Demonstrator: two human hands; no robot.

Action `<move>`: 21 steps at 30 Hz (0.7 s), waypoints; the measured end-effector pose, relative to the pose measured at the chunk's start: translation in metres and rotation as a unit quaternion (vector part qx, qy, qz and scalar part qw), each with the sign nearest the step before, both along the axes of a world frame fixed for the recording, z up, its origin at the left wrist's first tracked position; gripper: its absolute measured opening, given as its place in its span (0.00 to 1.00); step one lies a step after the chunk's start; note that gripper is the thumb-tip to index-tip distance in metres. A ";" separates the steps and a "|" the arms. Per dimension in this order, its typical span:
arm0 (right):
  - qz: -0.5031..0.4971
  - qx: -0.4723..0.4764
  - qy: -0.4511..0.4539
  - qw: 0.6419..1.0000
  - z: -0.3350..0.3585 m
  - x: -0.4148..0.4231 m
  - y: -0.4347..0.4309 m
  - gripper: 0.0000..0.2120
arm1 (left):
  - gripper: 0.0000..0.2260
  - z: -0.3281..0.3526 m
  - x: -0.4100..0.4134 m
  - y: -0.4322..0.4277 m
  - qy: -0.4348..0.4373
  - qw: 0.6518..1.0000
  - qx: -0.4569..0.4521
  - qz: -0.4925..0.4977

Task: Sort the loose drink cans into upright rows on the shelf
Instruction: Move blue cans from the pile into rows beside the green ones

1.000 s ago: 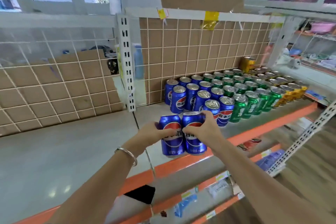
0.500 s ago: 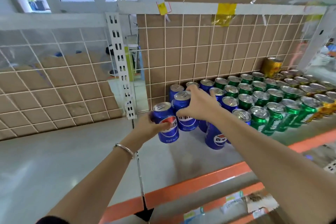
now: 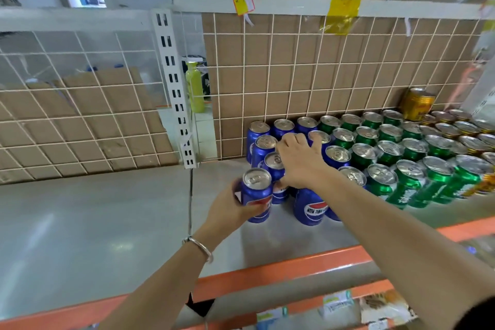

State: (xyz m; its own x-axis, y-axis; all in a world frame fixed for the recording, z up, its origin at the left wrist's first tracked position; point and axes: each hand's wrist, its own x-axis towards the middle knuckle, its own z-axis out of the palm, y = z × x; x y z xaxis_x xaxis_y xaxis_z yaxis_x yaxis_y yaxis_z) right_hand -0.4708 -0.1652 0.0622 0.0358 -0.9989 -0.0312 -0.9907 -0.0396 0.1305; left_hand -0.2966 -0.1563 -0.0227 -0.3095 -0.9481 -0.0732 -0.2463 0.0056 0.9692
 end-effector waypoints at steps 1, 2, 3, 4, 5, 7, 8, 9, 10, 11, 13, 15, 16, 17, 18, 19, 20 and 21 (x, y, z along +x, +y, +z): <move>-0.008 0.007 -0.007 1.000 0.000 -0.004 0.001 0.43 | 0.30 -0.004 -0.006 0.005 -0.012 1.000 -0.009 -0.003; -0.018 0.017 -0.020 1.000 -0.001 -0.009 0.003 0.42 | 0.29 -0.006 -0.013 0.011 -0.021 1.000 -0.021 -0.006; -0.026 0.031 -0.034 0.999 -0.001 -0.013 0.004 0.41 | 0.28 -0.007 -0.020 0.017 -0.025 0.999 -0.030 -0.009; -0.029 0.045 -0.048 0.997 0.000 -0.016 0.005 0.40 | 0.27 -0.009 -0.026 0.022 -0.025 0.999 -0.038 -0.008; -0.028 0.058 -0.061 0.996 0.000 -0.020 0.006 0.40 | 0.26 -0.011 -0.032 0.026 -0.027 0.999 -0.043 -0.005; -0.025 0.066 -0.098 0.993 -0.002 -0.028 0.009 0.40 | 0.26 -0.014 -0.039 0.033 -0.029 0.998 -0.047 0.005; -0.026 0.067 -0.122 0.990 -0.005 -0.032 0.010 0.40 | 0.26 -0.016 -0.041 0.035 -0.024 0.999 -0.045 0.010; -0.025 0.065 -0.149 0.986 -0.007 -0.035 0.012 0.38 | 0.26 -0.017 -0.043 0.037 -0.019 0.999 -0.044 0.014; -0.020 0.058 -0.181 0.982 -0.010 -0.038 0.014 0.37 | 0.26 -0.018 -0.045 0.039 -0.016 0.999 -0.046 0.015; -0.011 0.048 -0.218 0.975 -0.013 -0.040 0.014 0.37 | 0.26 -0.016 -0.046 0.041 -0.015 0.999 -0.051 0.012; -0.010 0.023 -0.313 0.949 -0.013 -0.041 0.014 0.35 | 0.25 -0.016 -0.049 0.044 -0.006 0.998 -0.061 0.005; -0.031 -0.009 -0.381 0.924 -0.009 -0.041 0.013 0.27 | 0.26 -0.014 -0.052 0.047 -0.002 0.998 -0.064 0.007; -0.035 -0.020 -0.381 0.924 -0.008 -0.040 0.015 0.22 | 0.28 -0.014 -0.053 0.048 -0.004 0.998 -0.062 0.006; -0.031 -0.018 -0.355 0.934 -0.007 -0.038 0.018 0.16 | 0.30 -0.014 -0.054 0.048 -0.009 0.999 -0.053 0.004; -0.022 -0.009 -0.316 0.949 -0.008 -0.035 0.024 0.12 | 0.32 -0.013 -0.056 0.048 -0.016 0.999 -0.044 0.002; -0.012 -0.007 -0.275 0.961 -0.010 -0.030 0.031 0.10 | 0.34 -0.010 -0.057 0.051 -0.026 0.999 -0.041 0.000; -0.003 -0.020 -0.246 0.969 -0.012 -0.024 0.040 0.11 | 0.35 -0.009 -0.059 0.053 -0.038 0.998 -0.048 0.002; 0.007 -0.051 -0.235 0.971 -0.014 -0.017 0.050 0.13 | 0.34 -0.007 -0.060 0.057 -0.048 0.997 -0.051 0.013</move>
